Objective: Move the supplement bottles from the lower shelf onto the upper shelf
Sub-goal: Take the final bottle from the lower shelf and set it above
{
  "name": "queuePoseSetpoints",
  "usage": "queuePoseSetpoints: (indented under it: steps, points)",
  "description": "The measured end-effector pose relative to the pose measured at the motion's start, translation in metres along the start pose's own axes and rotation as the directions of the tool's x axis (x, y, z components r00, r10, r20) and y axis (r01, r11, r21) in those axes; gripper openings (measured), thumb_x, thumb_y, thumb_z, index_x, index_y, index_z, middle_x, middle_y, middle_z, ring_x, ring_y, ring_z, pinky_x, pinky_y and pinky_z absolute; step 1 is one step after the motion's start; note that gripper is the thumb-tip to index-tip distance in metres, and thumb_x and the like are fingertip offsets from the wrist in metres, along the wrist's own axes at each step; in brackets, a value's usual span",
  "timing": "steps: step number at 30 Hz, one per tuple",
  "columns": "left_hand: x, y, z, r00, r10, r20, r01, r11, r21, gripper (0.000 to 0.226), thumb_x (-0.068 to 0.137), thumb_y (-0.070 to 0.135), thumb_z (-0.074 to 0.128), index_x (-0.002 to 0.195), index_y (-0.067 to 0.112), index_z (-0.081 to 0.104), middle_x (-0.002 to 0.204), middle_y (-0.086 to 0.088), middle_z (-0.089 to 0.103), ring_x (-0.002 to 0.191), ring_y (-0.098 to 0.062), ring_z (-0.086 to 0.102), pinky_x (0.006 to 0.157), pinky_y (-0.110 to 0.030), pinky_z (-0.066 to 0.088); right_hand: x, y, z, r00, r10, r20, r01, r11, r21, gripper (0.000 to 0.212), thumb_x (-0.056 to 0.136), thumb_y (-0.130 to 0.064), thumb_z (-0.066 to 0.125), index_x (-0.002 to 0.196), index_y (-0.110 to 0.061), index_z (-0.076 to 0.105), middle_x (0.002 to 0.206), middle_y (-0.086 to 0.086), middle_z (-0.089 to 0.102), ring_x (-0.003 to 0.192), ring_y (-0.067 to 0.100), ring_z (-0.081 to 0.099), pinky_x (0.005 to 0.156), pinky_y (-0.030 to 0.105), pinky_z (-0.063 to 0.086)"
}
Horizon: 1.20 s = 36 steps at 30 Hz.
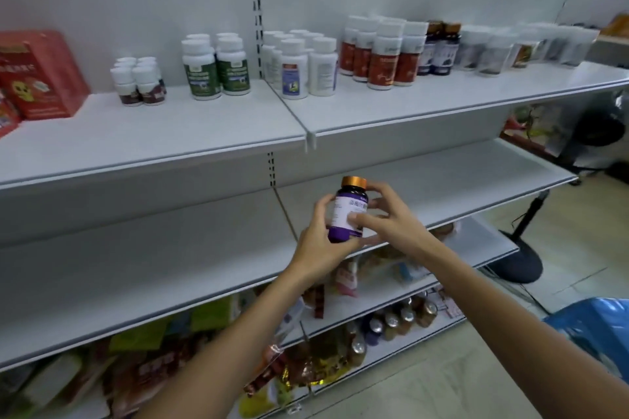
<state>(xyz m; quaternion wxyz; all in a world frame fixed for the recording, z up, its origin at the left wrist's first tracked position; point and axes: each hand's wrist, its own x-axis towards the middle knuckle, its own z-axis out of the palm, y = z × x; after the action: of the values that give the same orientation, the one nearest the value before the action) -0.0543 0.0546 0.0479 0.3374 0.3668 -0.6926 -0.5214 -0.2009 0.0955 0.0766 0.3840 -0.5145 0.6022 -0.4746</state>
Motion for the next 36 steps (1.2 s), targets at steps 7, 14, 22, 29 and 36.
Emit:
queuePoseSetpoints:
  steps: [7,14,22,29,36]
  points:
    - [0.021,0.062,0.048,0.994,0.108,0.009,-0.109,0.992,0.061,0.066,0.075,0.027,0.076,0.127,0.033,0.035,0.103,0.004,0.063,0.089,-0.005,0.063,0.068,-0.010,0.048,-0.007,-0.035,-0.080,0.996,-0.092,0.000,0.091,0.991,0.097,0.062,0.082,-0.004,0.067,0.133,-0.026,0.039,0.113,0.010,0.054,0.086,0.012,0.066,0.062,0.031,0.057]
    - [0.055,0.108,0.079,0.987,0.160,-0.008,-0.159,0.987,0.027,0.059,0.074,0.022,0.077,0.116,0.027,0.036,0.104,-0.005,0.068,0.094,-0.017,0.065,0.080,-0.024,0.050,0.007,-0.065,-0.140,0.975,-0.220,-0.036,0.218,0.974,-0.060,0.070,0.072,-0.011,0.079,0.127,-0.027,0.041,0.116,0.012,0.056,0.095,0.026,0.067,0.067,0.040,0.059]
    - [0.111,0.146,0.107,0.940,0.323,0.114,-0.341,0.908,0.242,0.065,0.078,0.027,0.073,0.133,0.027,0.038,0.115,-0.001,0.062,0.096,-0.011,0.062,0.083,-0.030,0.053,0.030,-0.065,-0.196,0.902,-0.315,-0.296,0.325,0.946,-0.016,0.065,0.069,-0.011,0.081,0.117,-0.034,0.044,0.111,0.013,0.059,0.089,0.027,0.069,0.075,0.044,0.059]
    - [0.193,0.168,0.112,0.891,0.434,0.138,-0.435,0.724,0.535,0.056,0.080,0.039,0.068,0.129,0.024,0.046,0.117,0.003,0.062,0.097,-0.010,0.060,0.085,-0.032,0.051,0.104,-0.074,-0.251,0.832,-0.413,-0.371,0.384,0.911,-0.152,0.067,0.069,-0.015,0.082,0.121,-0.031,0.042,0.104,0.000,0.058,0.087,0.022,0.068,0.075,0.037,0.058]
    - [0.258,0.158,0.126,0.898,0.342,0.278,-0.411,0.426,0.806,0.026,0.089,0.028,0.049,0.111,0.019,0.061,0.114,-0.001,0.058,0.104,-0.017,0.048,0.089,-0.031,0.040,0.191,-0.058,-0.292,0.789,-0.535,-0.303,0.392,0.817,-0.423,0.074,0.069,-0.016,0.081,0.130,-0.018,0.038,0.101,-0.019,0.049,0.089,0.002,0.055,0.077,0.019,0.049]
